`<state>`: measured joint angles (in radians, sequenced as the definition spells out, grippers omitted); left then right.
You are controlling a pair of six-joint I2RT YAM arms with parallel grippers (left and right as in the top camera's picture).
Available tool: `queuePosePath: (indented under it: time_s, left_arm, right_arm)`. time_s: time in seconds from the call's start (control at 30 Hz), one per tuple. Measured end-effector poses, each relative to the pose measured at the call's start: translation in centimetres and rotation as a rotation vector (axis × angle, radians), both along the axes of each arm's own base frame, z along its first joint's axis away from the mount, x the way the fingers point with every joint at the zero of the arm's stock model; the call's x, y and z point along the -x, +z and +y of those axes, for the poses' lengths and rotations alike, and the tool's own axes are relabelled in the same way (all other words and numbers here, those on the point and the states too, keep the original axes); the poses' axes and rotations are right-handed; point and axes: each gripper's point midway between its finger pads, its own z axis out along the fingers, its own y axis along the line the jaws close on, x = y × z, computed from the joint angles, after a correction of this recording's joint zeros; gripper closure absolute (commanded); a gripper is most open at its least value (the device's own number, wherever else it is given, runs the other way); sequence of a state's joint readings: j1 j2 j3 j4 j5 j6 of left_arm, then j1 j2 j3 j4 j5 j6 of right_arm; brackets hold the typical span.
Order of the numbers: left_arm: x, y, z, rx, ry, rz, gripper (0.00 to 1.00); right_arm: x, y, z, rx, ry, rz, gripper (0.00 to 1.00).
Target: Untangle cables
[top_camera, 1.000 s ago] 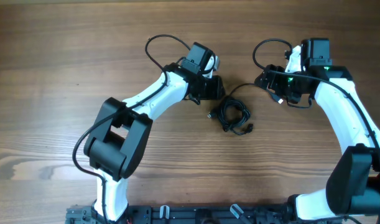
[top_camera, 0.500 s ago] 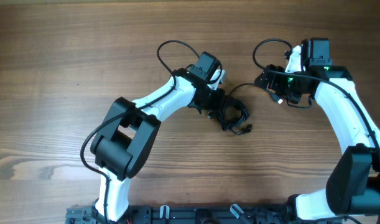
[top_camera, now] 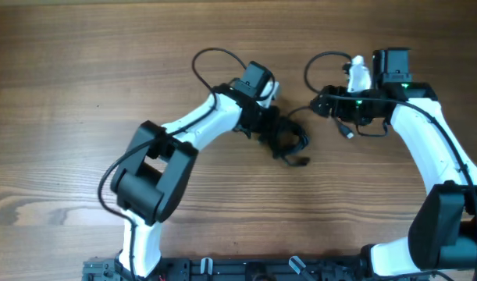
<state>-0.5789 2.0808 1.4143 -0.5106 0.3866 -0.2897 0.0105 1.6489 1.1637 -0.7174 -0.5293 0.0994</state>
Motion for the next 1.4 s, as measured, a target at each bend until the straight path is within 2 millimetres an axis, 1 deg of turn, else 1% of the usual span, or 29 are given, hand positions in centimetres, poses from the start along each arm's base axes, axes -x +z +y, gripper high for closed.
queuePosePath:
  time_s: [0.03,0.1,0.13,0.2,0.23,0.3,0.4,0.43,0.47,0.5,0.53,0.6,0.73,0.83,0.93,1.1,1.13,1.2,1.23,1.3,1.33,1.4]
  left_arm:
    - [-0.9,1.3,0.7,0.016,0.023,-0.025,0.96]
    - [-2.2,4.7,1.6,0.067,0.054,-0.082,0.96]
    - [-2.8,7.1,2.0,0.113,0.062,-0.118,0.96]
    - [-2.7,10.5,2.0,0.189,0.05,-0.154,0.96]
    - [-2.3,11.3,1.7,0.218,0.034,-0.15,0.96]
    - [-1.5,11.5,1.1,0.258,0.005,-0.113,0.96]
    - [-0.7,11.6,0.8,0.283,-0.015,-0.074,0.96]
    - [-0.5,11.6,0.9,0.285,-0.014,-0.063,0.96]
    - [-0.5,11.7,0.9,0.293,-0.015,-0.058,0.96]
    - [-0.4,11.8,0.9,0.304,-0.02,-0.051,0.96]
    - [-0.3,11.8,0.8,0.31,-0.023,-0.045,0.96]
    - [-0.2,12.1,0.6,0.327,-0.03,-0.041,0.96]
    - [-0.5,12.6,0.3,0.359,-0.039,-0.054,0.96]
    - [-0.9,13.4,-0.2,0.409,-0.059,-0.08,0.96]
    - [-1.4,14.3,0.5,0.469,-0.048,-0.059,0.96]
    - [-2.1,15.1,2.0,0.532,-0.02,-0.016,0.96]
    - [-3.4,15.2,4.2,0.516,0.044,-0.024,0.96]
    - [-4.9,14.9,6.9,0.472,0.129,-0.048,0.96]
    - [-5.7,14.3,8.7,0.423,0.19,-0.056,0.96]
    - [-5.5,13.1,9.4,0.355,0.23,-0.036,0.96]
    - [-5.5,13.0,9.4,0.345,0.233,-0.034,0.96]
    - [-5.3,12.7,9.2,0.324,0.235,-0.036,0.96]
  right_arm:
    - [0.3,0.3,1.1,-0.024,0.067,-0.025,0.32]
    - [0.8,0.8,2.9,-0.049,0.18,-0.069,0.35]
    - [1.3,1.0,4.1,-0.059,0.246,-0.093,0.39]
    - [1.8,1.3,5.8,-0.066,0.333,-0.131,0.41]
    - [1.8,1.4,6.4,-0.069,0.36,-0.149,0.41]
    - [1.8,1.5,6.9,-0.068,0.385,-0.169,0.41]
    - [1.0,1.9,7.1,-0.067,0.384,-0.213,0.5]
    - [0.5,2.1,7.1,-0.067,0.37,-0.227,0.57]
    - [-0.1,2.2,6.9,-0.066,0.335,-0.228,0.67]
    - [-0.4,2.2,6.8,-0.061,0.309,-0.225,0.81]
    - [-0.6,2.2,6.6,-0.057,0.281,-0.214,0.9]
    - [-0.7,1.8,6.1,-0.036,0.236,-0.183,0.96]
    - [-0.5,1.4,5.8,-0.022,0.198,-0.149,0.96]
    - [-0.7,1.7,5.2,-0.019,0.11,-0.113,0.96]
    - [-0.4,2.2,5.2,-0.087,0.0,-0.028,0.96]
    - [0.2,2.9,5.3,-0.186,-0.092,0.081,0.96]
    - [-0.1,1.0,1.2,-0.09,-0.255,0.139,0.96]
    - [-0.6,0.1,-2.8,-0.015,-0.405,0.156,0.96]
    - [-0.8,-0.1,-3.9,0.014,-0.449,0.155,0.96]
    - [-1.4,0.1,-3.6,0.014,-0.423,0.118,0.96]
    - [-1.7,0.4,-3.3,0.003,-0.386,0.089,0.96]
    - [-1.8,1.1,-1.9,-0.033,-0.265,0.039,0.96]
